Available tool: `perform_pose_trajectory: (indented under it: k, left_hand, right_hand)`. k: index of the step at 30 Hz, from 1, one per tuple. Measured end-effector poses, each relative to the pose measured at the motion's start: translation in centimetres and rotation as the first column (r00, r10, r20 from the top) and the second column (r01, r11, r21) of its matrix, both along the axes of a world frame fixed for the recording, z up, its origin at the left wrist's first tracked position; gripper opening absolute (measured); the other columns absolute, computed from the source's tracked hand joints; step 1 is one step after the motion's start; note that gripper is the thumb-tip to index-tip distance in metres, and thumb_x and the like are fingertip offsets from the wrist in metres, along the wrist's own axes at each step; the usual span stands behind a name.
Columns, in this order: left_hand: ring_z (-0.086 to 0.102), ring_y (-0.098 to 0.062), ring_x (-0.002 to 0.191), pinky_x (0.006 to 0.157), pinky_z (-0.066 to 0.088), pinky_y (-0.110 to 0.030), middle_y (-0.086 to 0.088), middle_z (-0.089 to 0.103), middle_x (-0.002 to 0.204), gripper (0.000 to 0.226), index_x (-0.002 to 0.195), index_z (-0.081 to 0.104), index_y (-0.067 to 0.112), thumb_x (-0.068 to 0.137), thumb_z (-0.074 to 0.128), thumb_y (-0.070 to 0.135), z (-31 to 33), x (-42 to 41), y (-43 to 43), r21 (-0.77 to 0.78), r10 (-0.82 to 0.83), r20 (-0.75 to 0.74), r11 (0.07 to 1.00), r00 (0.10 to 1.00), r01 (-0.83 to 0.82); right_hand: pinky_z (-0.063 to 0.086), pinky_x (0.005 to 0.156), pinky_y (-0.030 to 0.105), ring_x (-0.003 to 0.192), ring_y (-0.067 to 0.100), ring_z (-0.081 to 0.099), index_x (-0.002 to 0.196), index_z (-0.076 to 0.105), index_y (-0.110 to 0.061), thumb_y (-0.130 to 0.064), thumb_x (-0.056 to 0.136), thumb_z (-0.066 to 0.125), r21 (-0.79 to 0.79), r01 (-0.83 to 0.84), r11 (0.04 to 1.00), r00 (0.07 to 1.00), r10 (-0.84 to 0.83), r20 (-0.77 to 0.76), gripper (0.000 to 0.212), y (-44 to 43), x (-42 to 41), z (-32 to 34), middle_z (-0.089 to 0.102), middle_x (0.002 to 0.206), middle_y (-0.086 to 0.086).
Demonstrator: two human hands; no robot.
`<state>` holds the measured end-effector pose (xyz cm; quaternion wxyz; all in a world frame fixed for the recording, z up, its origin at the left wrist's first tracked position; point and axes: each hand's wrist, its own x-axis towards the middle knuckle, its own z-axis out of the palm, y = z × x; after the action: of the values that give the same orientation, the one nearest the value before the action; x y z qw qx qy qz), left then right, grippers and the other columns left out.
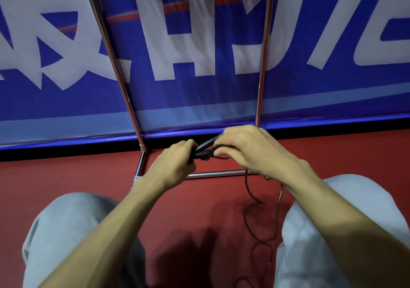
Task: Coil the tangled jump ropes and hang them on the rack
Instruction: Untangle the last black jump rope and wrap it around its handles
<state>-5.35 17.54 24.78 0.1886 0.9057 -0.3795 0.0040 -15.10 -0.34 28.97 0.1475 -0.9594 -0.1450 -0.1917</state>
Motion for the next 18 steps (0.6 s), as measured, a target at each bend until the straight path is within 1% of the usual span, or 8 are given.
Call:
perform_pose_trajectory:
  k: [3, 5, 7, 10, 12, 14, 16, 18]
  left_hand:
    - [0.058, -0.023, 0.080, 0.067, 0.047, -0.036, 0.005, 0.057, 0.084, 0.019, 0.093, 0.057, 0.024, 0.077, 0.065, 0.018, 0.2, -0.5, -0.3, -0.041, -0.054, 0.011, 0.998, 0.998, 0.054]
    - [0.056, -0.014, 0.072, 0.063, 0.046, -0.033, 0.008, 0.056, 0.077, 0.027, 0.086, 0.056, 0.024, 0.077, 0.073, 0.043, 0.3, -0.9, -0.4, -0.057, -0.131, 0.030, 0.990, 0.991, 0.133]
    - [0.050, -0.012, 0.064, 0.059, 0.043, -0.033, 0.008, 0.052, 0.069, 0.043, 0.075, 0.050, 0.023, 0.074, 0.068, 0.062, 0.4, -1.3, -0.4, -0.051, -0.198, 0.056, 0.978, 0.979, 0.201]
    - [0.050, -0.015, 0.064, 0.061, 0.044, -0.036, 0.006, 0.052, 0.068, 0.054, 0.075, 0.051, 0.017, 0.076, 0.057, 0.071, 0.2, -1.2, -0.3, -0.040, -0.250, 0.069, 0.966, 0.966, 0.254]
    - [0.051, -0.012, 0.067, 0.064, 0.045, -0.033, 0.008, 0.052, 0.071, 0.049, 0.079, 0.053, 0.020, 0.075, 0.052, 0.069, 0.2, -1.1, 0.0, -0.014, -0.301, 0.046, 0.953, 0.953, 0.302]
    - [0.048, -0.010, 0.065, 0.063, 0.041, -0.027, 0.008, 0.049, 0.070, 0.035, 0.078, 0.054, 0.021, 0.076, 0.060, 0.055, 0.3, -1.6, 0.1, -0.029, -0.359, -0.004, 0.933, 0.934, 0.358]
    - [0.043, -0.010, 0.060, 0.058, 0.035, -0.023, 0.008, 0.046, 0.065, 0.021, 0.072, 0.052, 0.018, 0.077, 0.067, 0.032, 1.0, -2.3, 0.0, -0.125, -0.393, -0.093, 0.916, 0.915, 0.381]
    - [0.038, -0.007, 0.058, 0.055, 0.032, -0.023, 0.008, 0.044, 0.063, 0.013, 0.071, 0.054, 0.016, 0.074, 0.064, 0.025, 1.8, -2.6, 0.2, -0.273, -0.405, -0.247, 0.901, 0.880, 0.338]
  right_hand:
    - [0.047, 0.062, 0.038, 0.071, 0.019, 0.057, 0.083, 0.073, -0.023, -0.040, 0.082, 0.066, 0.157, 0.149, 0.976, 0.977, -0.170, 0.132, 0.019, -0.3, 0.2, 0.0, 0.055, 0.068, -0.010]
    - [0.046, 0.063, 0.037, 0.067, 0.016, 0.054, 0.073, 0.071, -0.019, -0.045, 0.073, 0.074, 0.283, 0.264, 0.922, 0.939, -0.313, 0.144, 0.026, -0.7, 0.5, 0.0, 0.056, 0.067, -0.007]
    - [0.042, 0.062, 0.030, 0.063, 0.012, 0.049, 0.068, 0.065, -0.017, -0.047, 0.063, 0.081, 0.370, 0.349, 0.861, 0.910, -0.405, 0.084, 0.034, -0.8, 0.7, 0.0, 0.055, 0.066, -0.006]
    - [0.039, 0.058, 0.017, 0.061, 0.004, 0.052, 0.072, 0.063, -0.020, -0.038, 0.056, 0.089, 0.507, 0.415, 0.755, 0.903, -0.407, -0.133, 0.035, -0.8, 0.8, 0.4, 0.061, 0.068, -0.007]
    - [0.040, 0.057, 0.017, 0.055, 0.002, 0.054, 0.079, 0.063, -0.019, -0.027, 0.057, 0.091, 0.611, 0.458, 0.646, 0.889, -0.325, -0.323, 0.036, -1.0, 1.0, 0.4, 0.065, 0.067, -0.005]
    - [0.036, 0.051, 0.021, 0.048, 0.004, 0.051, 0.083, 0.063, -0.015, -0.017, 0.060, 0.089, 0.687, 0.494, 0.534, 0.865, -0.224, -0.448, 0.034, -1.3, 1.2, 0.3, 0.065, 0.068, 0.000]
    - [0.032, 0.048, 0.023, 0.049, 0.009, 0.047, 0.080, 0.064, -0.014, -0.012, 0.065, 0.086, 0.710, 0.519, 0.476, 0.845, -0.158, -0.511, 0.027, -1.5, 1.2, 0.1, 0.063, 0.068, 0.005]
    - [0.033, 0.047, 0.023, 0.047, 0.010, 0.046, 0.076, 0.064, -0.013, -0.009, 0.070, 0.082, 0.744, 0.512, 0.429, 0.843, -0.082, -0.532, 0.019, -1.4, 1.2, -0.1, 0.059, 0.062, 0.003]
